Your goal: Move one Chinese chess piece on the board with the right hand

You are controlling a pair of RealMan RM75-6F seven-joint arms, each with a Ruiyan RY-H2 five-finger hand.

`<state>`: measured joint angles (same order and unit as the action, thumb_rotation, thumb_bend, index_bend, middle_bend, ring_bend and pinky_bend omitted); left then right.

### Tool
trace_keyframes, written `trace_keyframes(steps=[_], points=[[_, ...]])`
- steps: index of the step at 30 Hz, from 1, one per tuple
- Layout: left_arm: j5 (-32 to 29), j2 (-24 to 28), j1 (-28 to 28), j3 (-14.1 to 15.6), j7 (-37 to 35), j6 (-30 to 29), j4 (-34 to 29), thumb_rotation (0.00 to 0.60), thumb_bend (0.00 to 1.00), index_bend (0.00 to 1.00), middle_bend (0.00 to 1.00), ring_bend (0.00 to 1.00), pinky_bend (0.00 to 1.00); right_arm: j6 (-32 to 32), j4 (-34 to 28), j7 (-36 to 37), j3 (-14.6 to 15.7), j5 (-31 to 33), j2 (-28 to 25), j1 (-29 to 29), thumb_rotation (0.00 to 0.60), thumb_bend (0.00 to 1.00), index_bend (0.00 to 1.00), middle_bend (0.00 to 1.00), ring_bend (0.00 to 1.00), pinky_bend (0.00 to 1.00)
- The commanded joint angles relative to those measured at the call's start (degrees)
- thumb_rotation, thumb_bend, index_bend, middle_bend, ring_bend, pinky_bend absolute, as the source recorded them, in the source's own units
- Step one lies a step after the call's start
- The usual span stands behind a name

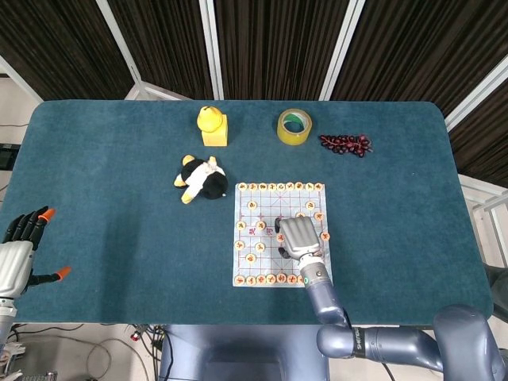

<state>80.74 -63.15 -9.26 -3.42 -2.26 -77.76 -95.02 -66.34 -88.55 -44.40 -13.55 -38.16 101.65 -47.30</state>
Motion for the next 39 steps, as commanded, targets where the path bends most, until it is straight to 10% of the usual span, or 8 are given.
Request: trace_keyframes(steps=[1, 39], points=[[-0.1, 0.0, 0.0, 0.0, 0.0, 0.1, 0.0, 0.6, 0.0, 0.0, 0.0, 0.0, 0.0, 0.6, 1.0, 0.3, -0.3, 0.7, 0.5, -0.2, 0.6, 0.31, 0.45, 1.0, 1.0, 1.0], [-0.1, 0.2, -0.2, 0.1, -0.6, 0.4, 0.0, 0.6, 0.0, 0.0, 0.0, 0.0, 0.0, 2.6, 7.1, 1.5, -0.9, 3.3, 3.0, -0.6, 0.6, 0.31, 0.45, 1.0, 1.0, 1.0]])
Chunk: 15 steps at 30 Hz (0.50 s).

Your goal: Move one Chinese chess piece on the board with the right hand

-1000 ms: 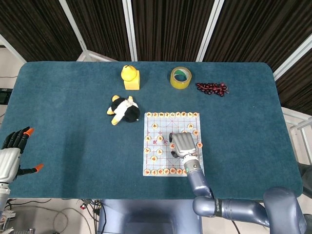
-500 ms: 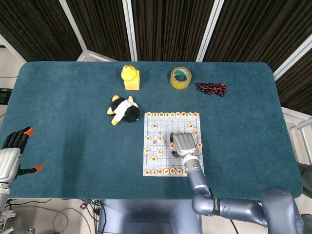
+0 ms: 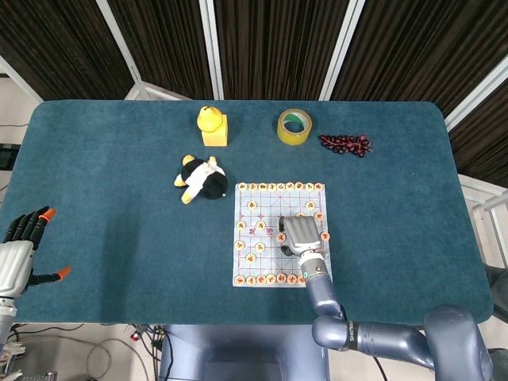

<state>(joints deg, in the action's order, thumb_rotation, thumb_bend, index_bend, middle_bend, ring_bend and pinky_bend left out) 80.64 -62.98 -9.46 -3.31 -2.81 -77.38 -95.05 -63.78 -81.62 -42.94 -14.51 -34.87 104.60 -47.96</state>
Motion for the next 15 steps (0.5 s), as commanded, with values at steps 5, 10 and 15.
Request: trace_keyframes(steps=[5, 10, 15], points=[[0.1, 0.0, 0.0, 0.0, -0.1, -0.1, 0.0, 0.6, 0.0, 0.0, 0.0, 0.0, 0.0, 0.3, 0.6, 0.1, 0.0, 0.2, 0.4, 0.0, 0.6, 0.31, 0.45, 1.0, 1.0, 1.0], [0.1, 0.0, 0.0, 0.0, -0.1, -0.1, 0.0, 0.6, 0.0, 0.0, 0.0, 0.0, 0.0, 0.4, 1.1, 0.4, -0.2, 0.1, 0.8, 0.0, 0.6, 0.3, 0.45, 1.0, 1.0, 1.0], [0.1, 0.0, 0.0, 0.0, -0.2, -0.1, 0.0, 0.6, 0.0, 0.0, 0.0, 0.0, 0.0, 0.4, 1.3, 0.5, -0.3, 0.0, 0.8, 0.0, 0.6, 0.3, 0.46, 1.0, 1.0, 1.0]])
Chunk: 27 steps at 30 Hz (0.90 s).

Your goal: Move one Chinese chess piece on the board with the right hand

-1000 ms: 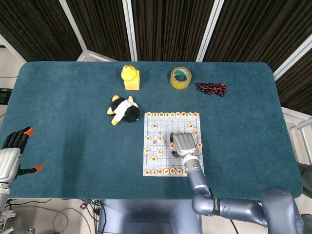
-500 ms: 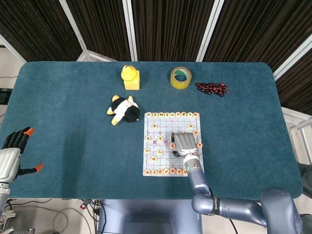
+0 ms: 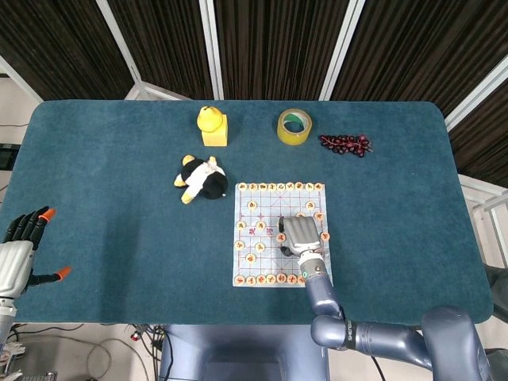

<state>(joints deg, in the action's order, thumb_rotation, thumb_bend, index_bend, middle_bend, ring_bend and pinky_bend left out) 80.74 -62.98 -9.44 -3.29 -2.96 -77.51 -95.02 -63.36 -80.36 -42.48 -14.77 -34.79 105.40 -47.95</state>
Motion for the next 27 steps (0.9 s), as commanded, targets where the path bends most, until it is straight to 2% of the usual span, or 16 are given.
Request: trace_keyframes(steps=[1, 8, 27], points=[[0.0, 0.0, 0.0, 0.0, 0.0, 0.0, 0.0, 0.6, 0.0, 0.0, 0.0, 0.0, 0.0, 0.0, 0.2, 0.1, -0.1, 0.0, 0.1, 0.0, 0.6, 0.31, 0.46, 1.0, 1.0, 1.0], [0.0, 0.0, 0.0, 0.0, -0.1, 0.0, 0.0, 0.6, 0.0, 0.0, 0.0, 0.0, 0.0, 0.2, 0.9, 0.4, -0.3, 0.1, 0.5, 0.1, 0.6, 0.34, 0.53, 1.0, 1.0, 1.0], [0.0, 0.0, 0.0, 0.0, -0.1, 0.0, -0.1, 0.6, 0.0, 0.0, 0.0, 0.0, 0.0, -0.7, -0.5, 0.8, -1.3, -1.3, 0.0, 0.2, 0.6, 0.38, 0.53, 1.0, 1.0, 1.0]])
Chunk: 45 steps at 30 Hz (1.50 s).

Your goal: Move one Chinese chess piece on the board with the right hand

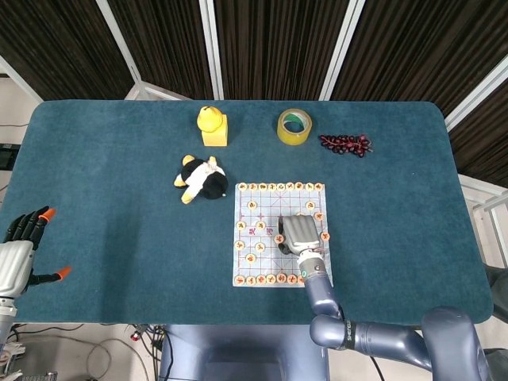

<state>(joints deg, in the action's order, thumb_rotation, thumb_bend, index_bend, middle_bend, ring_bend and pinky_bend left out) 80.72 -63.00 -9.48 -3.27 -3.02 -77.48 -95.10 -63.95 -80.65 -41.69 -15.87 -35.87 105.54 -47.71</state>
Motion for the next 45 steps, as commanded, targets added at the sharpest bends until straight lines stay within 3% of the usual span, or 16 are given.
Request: trace_keyframes(steps=[1, 17, 45], points=[[0.0, 0.0, 0.0, 0.0, 0.0, 0.0, 0.0, 0.6, 0.0, 0.0, 0.0, 0.0, 0.0, -0.2, -0.2, 0.1, -0.4, -0.3, -0.2, -0.1, 0.6, 0.38, 0.53, 1.0, 1.0, 1.0], [-0.4, -0.1, -0.1, -0.1, 0.2, 0.3, -0.1, 0.6, 0.0, 0.0, 0.0, 0.0, 0.0, 1.3, 4.4, 0.5, -3.6, 2.0, 0.9, -2.1, 0.6, 0.38, 0.53, 1.0, 1.0, 1.0], [-0.9, 0.1, -0.1, -0.1, 0.0, 0.7, -0.4, 0.6, 0.0, 0.0, 0.0, 0.0, 0.0, 2.0, 8.7, 0.5, -3.8, 3.2, 2.5, -2.8, 0.6, 0.38, 0.52, 1.0, 1.0, 1.0]])
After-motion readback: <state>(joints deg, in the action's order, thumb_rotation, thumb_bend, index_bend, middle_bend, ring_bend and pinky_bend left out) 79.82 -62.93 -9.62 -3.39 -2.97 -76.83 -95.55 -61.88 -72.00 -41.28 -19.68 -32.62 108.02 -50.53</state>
